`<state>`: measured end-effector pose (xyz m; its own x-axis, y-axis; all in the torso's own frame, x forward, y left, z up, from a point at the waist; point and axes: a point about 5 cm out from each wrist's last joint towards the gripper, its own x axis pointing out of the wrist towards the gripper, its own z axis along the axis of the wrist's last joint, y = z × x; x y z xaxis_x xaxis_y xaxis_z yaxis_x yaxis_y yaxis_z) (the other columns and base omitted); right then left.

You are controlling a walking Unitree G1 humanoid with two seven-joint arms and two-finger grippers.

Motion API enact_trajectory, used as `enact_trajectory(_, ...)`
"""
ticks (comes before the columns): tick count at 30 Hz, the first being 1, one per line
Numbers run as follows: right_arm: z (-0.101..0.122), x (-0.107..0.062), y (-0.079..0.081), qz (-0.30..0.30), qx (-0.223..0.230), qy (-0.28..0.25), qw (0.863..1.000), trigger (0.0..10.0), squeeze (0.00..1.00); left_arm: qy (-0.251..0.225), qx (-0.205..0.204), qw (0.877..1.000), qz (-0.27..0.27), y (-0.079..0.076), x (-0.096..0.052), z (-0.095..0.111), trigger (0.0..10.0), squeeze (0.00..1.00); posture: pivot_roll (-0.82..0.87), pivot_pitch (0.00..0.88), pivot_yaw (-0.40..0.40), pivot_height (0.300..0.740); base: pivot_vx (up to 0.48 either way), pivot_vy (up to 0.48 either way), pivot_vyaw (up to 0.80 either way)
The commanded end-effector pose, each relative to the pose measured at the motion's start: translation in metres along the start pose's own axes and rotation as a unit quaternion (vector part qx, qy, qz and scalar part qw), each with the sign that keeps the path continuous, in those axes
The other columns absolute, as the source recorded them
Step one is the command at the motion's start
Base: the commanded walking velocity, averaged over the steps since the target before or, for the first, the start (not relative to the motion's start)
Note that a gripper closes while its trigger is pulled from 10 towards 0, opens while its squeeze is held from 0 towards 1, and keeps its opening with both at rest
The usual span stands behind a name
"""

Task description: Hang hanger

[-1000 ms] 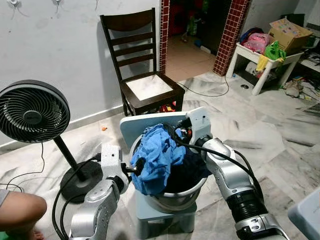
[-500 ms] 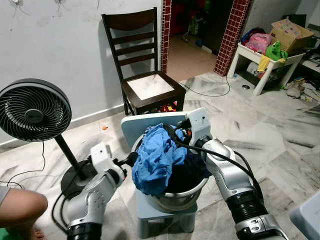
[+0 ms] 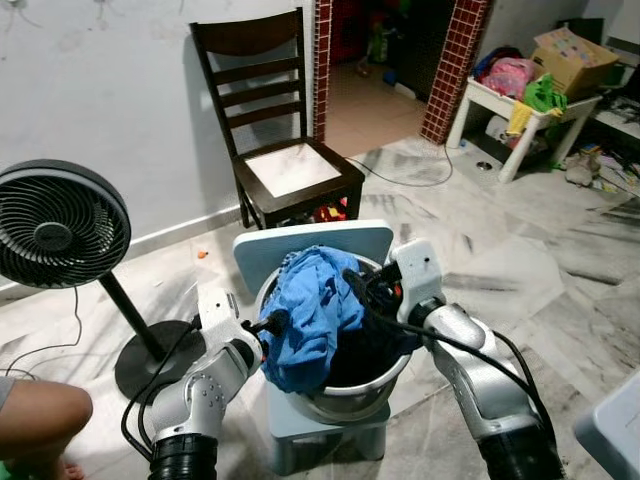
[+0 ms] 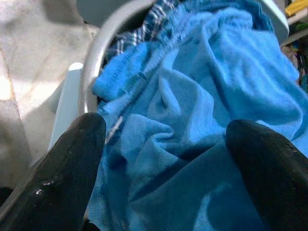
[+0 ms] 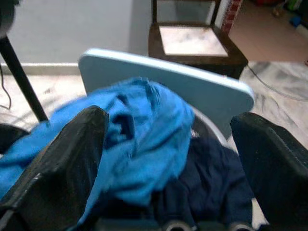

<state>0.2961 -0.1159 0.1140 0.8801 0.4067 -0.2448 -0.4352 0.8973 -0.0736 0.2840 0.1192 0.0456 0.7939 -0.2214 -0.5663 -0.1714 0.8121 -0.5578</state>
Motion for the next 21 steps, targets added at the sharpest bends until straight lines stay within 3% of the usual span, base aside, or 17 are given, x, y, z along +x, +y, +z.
enact_trajectory(1,0.003,-0.005,0.002,0.005,-0.002,0.0,1.0,10.0,0.0,0.045,-0.051,0.997,-0.018,-0.018,0.001,-0.041,10.0,0.0,0.0,0.172,-0.007,0.74,0.0,0.0,0.0)
enact_trajectory(12,0.0,-0.02,0.002,0.005,-0.005,0.027,1.0,10.0,0.0,0.061,-0.088,0.994,0.0,-0.01,0.008,-0.055,10.0,0.0,-0.03,0.218,-0.02,0.74,0.0,0.0,0.0)
enact_trajectory(13,0.0,-0.021,0.002,0.005,-0.005,0.028,1.0,10.0,0.0,0.061,-0.09,0.994,0.002,-0.009,0.008,-0.056,4.6,0.0,-0.03,0.219,-0.021,0.74,0.0,0.0,0.0)
enact_trajectory(14,0.0,-0.021,0.002,0.005,-0.005,0.028,1.0,10.0,0.0,0.061,-0.091,0.994,0.004,-0.008,0.008,-0.056,4.6,0.0,-0.03,0.219,-0.021,0.74,0.0,0.0,0.0)
enact_trajectory(15,0.0,-0.022,0.002,0.005,-0.005,0.029,1.0,10.0,0.0,0.062,-0.092,0.994,0.006,-0.007,0.008,-0.057,0.0,0.0,-0.03,0.22,-0.021,0.74,0.0,0.0,0.0)
enact_trajectory(21,0.001,-0.021,0.003,0.005,-0.005,0.032,0.999,10.0,0.0,0.059,-0.095,0.994,0.01,-0.004,0.009,-0.057,0.0,0.0,-0.03,0.221,-0.02,0.74,0.0,0.0,0.0)
